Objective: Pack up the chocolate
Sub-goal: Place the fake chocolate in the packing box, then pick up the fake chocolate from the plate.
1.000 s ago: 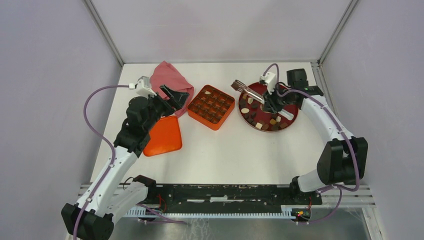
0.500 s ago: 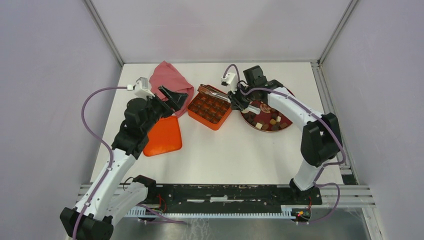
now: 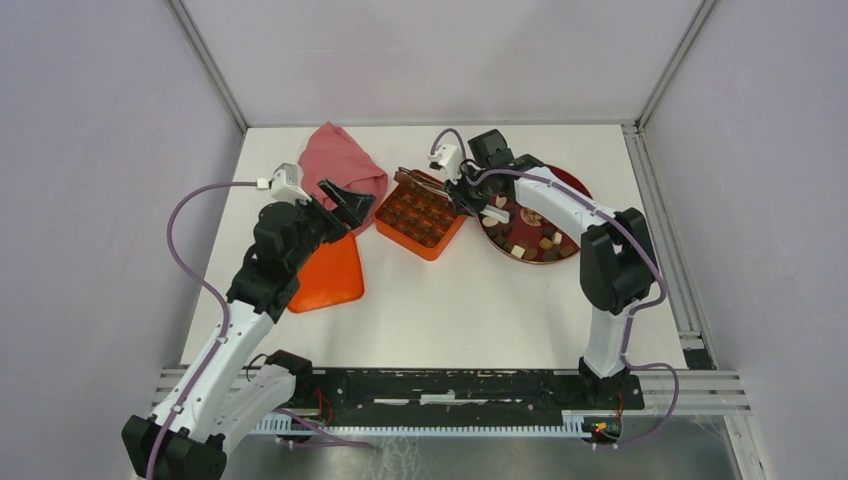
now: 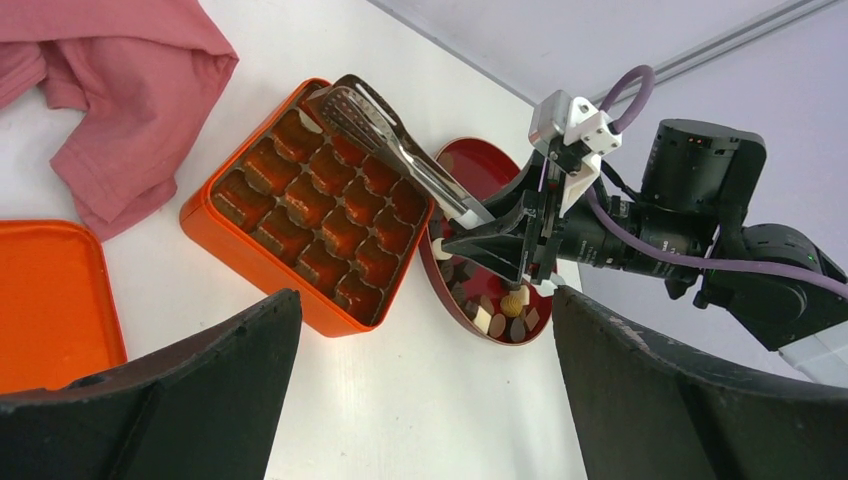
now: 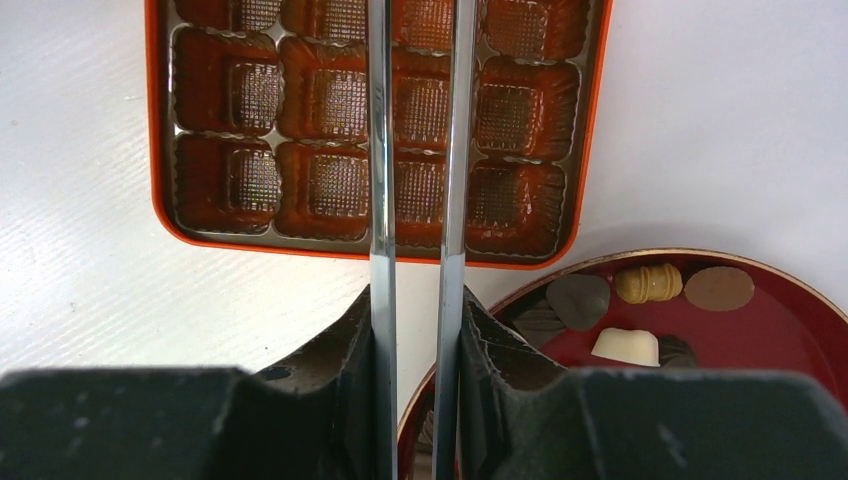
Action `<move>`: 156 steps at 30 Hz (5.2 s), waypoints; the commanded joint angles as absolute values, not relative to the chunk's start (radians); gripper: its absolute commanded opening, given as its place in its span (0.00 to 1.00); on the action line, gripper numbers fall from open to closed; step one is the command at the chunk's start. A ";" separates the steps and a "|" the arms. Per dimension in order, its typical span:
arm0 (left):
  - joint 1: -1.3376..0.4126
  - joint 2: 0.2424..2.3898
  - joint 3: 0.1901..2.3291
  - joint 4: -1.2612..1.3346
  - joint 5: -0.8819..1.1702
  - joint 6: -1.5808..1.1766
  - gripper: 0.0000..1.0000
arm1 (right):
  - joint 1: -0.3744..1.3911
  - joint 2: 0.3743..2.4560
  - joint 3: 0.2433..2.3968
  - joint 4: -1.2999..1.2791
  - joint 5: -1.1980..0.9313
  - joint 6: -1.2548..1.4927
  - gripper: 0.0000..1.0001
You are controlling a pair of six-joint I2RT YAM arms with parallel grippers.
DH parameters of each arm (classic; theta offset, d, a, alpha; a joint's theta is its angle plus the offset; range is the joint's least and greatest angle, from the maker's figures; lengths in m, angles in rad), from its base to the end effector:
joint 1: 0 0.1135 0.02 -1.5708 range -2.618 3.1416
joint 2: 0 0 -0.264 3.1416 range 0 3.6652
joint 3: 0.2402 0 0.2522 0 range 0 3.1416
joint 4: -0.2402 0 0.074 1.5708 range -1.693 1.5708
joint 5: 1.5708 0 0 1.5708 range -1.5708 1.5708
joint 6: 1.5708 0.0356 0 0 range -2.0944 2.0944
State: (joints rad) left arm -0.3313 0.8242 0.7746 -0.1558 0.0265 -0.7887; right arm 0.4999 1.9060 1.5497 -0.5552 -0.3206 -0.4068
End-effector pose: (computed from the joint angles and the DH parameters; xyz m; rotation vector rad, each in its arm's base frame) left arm 0.1847 -0.0645 0.3327 -0.4006 1.8091 -0.8211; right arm 0.3662 0.2128 0.2484 -1.2019 2.1558 0.4373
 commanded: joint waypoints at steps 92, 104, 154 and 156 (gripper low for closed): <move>-0.348 0.917 0.709 0.103 0.150 -0.889 0.98 | -0.106 1.460 1.030 -0.726 -0.423 -0.604 0.39; -0.351 0.873 0.681 0.084 0.133 -0.897 0.98 | -0.112 1.540 1.036 -0.764 -0.407 -0.682 0.40; -0.358 0.892 0.699 0.074 0.114 -0.897 0.98 | -0.020 1.621 1.152 -0.728 -0.329 -0.707 0.00; -0.358 0.890 0.697 0.072 0.112 -0.897 0.98 | -0.021 1.596 1.150 -0.723 -0.336 -0.696 0.00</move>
